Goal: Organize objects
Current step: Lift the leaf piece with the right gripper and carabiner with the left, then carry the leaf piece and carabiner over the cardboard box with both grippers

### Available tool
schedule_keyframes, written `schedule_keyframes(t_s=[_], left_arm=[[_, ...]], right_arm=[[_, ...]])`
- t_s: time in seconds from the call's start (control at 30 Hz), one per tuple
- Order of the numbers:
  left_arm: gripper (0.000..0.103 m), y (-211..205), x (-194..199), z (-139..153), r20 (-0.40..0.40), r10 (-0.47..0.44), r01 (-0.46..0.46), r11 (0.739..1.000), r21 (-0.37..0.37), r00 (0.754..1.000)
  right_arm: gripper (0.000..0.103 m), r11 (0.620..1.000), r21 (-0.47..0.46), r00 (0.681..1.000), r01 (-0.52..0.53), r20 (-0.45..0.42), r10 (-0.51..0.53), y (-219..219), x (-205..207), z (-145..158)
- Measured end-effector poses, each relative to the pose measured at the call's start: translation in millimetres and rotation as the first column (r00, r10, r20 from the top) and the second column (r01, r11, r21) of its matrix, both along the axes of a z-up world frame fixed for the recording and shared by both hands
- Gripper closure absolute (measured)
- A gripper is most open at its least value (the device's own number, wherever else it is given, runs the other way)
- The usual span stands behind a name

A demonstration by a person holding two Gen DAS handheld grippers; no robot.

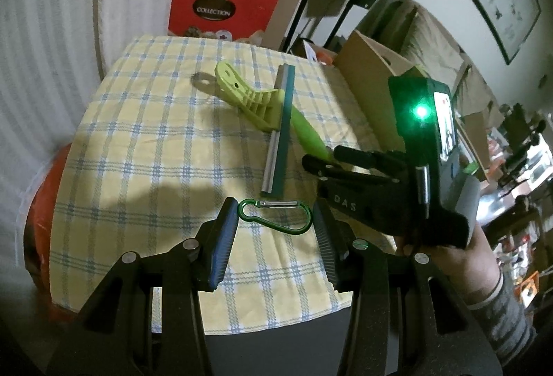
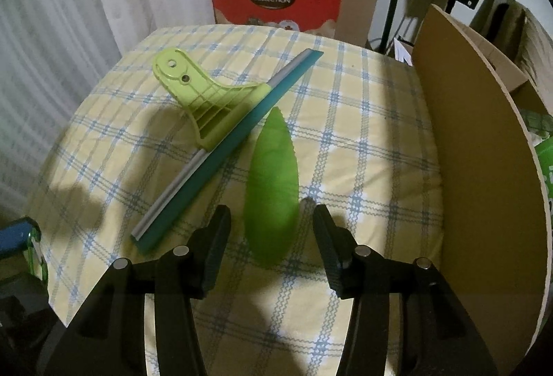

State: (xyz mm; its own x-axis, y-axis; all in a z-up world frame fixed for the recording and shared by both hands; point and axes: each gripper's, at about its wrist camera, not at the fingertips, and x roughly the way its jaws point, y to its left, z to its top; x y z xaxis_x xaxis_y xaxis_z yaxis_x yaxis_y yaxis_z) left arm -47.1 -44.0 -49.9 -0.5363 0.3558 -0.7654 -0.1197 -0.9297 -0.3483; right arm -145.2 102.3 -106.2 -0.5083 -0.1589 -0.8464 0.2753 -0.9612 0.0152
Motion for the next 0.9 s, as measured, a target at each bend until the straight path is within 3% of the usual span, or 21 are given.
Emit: schedule_keyframes(t_s=[0.1, 0.47, 0.9], left_arm=[[0.061, -1.7, -1.0, 0.2, 0.001, 0.004, -0.004, 1.000, -0.002, 1.000], [0.061, 1.3, -1.2, 3.8, -0.005, 0.003, -0.003, 1.000, -0.008, 1.000], [0.062, 21.0, -5.3, 20.1, -0.048, 0.000, -0.001, 1.000, -0.029, 0.999]], right_arm=[[0.073, 1.000, -0.008, 1.000, -0.002, -0.006, 0.001, -0.3, 2.4, 0.5], [0.074, 0.986, -0.153, 0.998, 0.059, -0.015, -0.062, 24.3, 12.4, 14.5], [0.073, 0.980, -0.189, 0.993, 0.054, -0.096, -0.073, 42.9, 43.4, 53.8]])
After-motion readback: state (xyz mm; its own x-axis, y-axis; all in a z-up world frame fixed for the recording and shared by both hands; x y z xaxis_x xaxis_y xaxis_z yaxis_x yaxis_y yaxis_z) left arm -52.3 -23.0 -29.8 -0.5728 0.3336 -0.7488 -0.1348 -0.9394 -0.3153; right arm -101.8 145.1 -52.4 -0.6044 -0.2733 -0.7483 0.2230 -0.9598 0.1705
